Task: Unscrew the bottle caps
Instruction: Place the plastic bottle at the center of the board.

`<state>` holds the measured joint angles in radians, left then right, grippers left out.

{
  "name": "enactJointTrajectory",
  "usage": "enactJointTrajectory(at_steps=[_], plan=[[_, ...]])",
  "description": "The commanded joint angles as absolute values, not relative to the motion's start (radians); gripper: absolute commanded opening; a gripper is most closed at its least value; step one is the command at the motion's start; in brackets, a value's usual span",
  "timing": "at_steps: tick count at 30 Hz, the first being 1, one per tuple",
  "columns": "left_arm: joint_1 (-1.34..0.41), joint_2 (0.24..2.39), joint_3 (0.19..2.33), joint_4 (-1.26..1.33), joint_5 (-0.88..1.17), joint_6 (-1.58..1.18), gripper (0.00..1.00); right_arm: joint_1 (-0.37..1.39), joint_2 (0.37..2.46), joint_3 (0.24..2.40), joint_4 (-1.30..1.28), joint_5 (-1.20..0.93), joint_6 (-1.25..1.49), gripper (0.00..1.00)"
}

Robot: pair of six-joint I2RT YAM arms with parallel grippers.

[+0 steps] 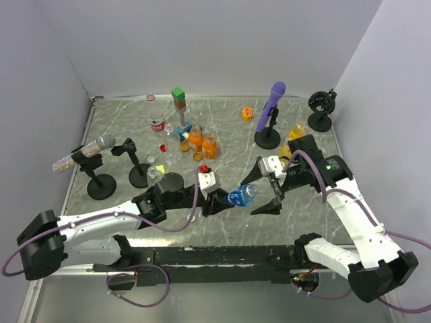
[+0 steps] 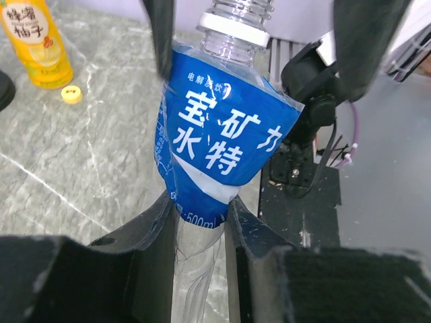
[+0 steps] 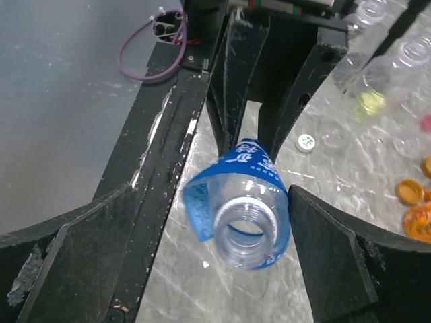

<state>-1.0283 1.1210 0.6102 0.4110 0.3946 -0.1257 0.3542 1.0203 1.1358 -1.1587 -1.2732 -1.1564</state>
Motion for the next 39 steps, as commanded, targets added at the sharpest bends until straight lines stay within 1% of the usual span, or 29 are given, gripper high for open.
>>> enactJointTrajectory(at_steps=[1,5,9,11,12,15,16,18,19,20,21,22,23,27,28,29,31,34,36,39], plan=[[-1.032,1.065,0.575,0.546,0.397,-0.166,0.24,0.400,1.032,1.108,-1.083,-1.230,-1.048,0.98],[-1.032,1.054,0.560,0.563,0.408,-0.173,0.24,0.417,1.045,1.101,-1.026,-1.253,-0.990,0.95],[-1.031,1.034,0.545,0.580,0.407,-0.179,0.24,0.478,1.078,1.121,-0.999,-1.226,-0.942,0.81],[-1.032,1.026,0.534,0.592,0.407,-0.184,0.24,0.494,1.098,1.137,-1.006,-1.229,-0.939,0.68],[-1.032,1.023,0.531,0.597,0.405,-0.189,0.24,0.500,1.110,1.143,-1.009,-1.229,-0.936,0.58],[-1.032,1.008,0.512,0.623,0.397,-0.209,0.24,0.511,1.126,1.160,-1.031,-1.216,-0.946,0.37],[-1.032,0.997,0.505,0.626,0.391,-0.212,0.25,0.511,1.126,1.164,-1.032,-1.215,-0.946,0.32],[-1.032,0.973,0.499,0.615,0.359,-0.221,0.31,0.515,1.124,1.170,-1.031,-1.212,-0.939,0.25],[-1.032,0.956,0.500,0.595,0.336,-0.224,0.39,0.515,1.123,1.173,-1.031,-1.210,-0.936,0.22],[-1.032,0.939,0.506,0.566,0.303,-0.232,0.49,0.520,1.124,1.181,-1.029,-1.210,-0.928,0.20],[-1.031,0.914,0.514,0.525,0.282,-0.227,0.57,0.520,1.127,1.190,-1.031,-1.207,-0.925,0.20],[-1.032,0.888,0.525,0.479,0.269,-0.216,0.67,0.520,1.131,1.199,-1.032,-1.203,-0.919,0.19],[-1.032,0.858,0.540,0.416,0.249,-0.210,0.74,0.522,1.138,1.209,-1.031,-1.195,-0.905,0.19],[-1.031,0.727,0.635,0.096,0.160,-0.149,0.93,0.531,1.176,1.256,-1.022,-1.149,-0.865,0.18],[-1.031,0.704,0.668,0.013,0.134,-0.137,0.99,0.540,1.190,1.262,-1.014,-1.135,-0.850,0.17],[-1.031,0.680,0.705,-0.079,0.106,-0.124,0.97,0.546,1.204,1.275,-1.003,-1.120,-0.835,0.17],[-1.031,0.644,0.779,-0.226,0.017,-0.115,0.97,0.572,1.244,1.293,-0.967,-1.077,-0.775,0.17],[-1.031,0.623,0.903,-0.426,-0.072,-0.130,0.97,0.630,1.313,1.319,-0.881,-0.944,-0.678,0.17],[-1.031,0.624,1.001,-0.527,-0.133,-0.159,0.97,0.679,1.371,1.356,-0.850,-0.856,-0.621,0.17],[-1.031,0.621,1.071,-0.615,-0.188,-0.201,0.97,0.736,1.478,1.455,-0.856,-0.746,-0.578,0.17]])
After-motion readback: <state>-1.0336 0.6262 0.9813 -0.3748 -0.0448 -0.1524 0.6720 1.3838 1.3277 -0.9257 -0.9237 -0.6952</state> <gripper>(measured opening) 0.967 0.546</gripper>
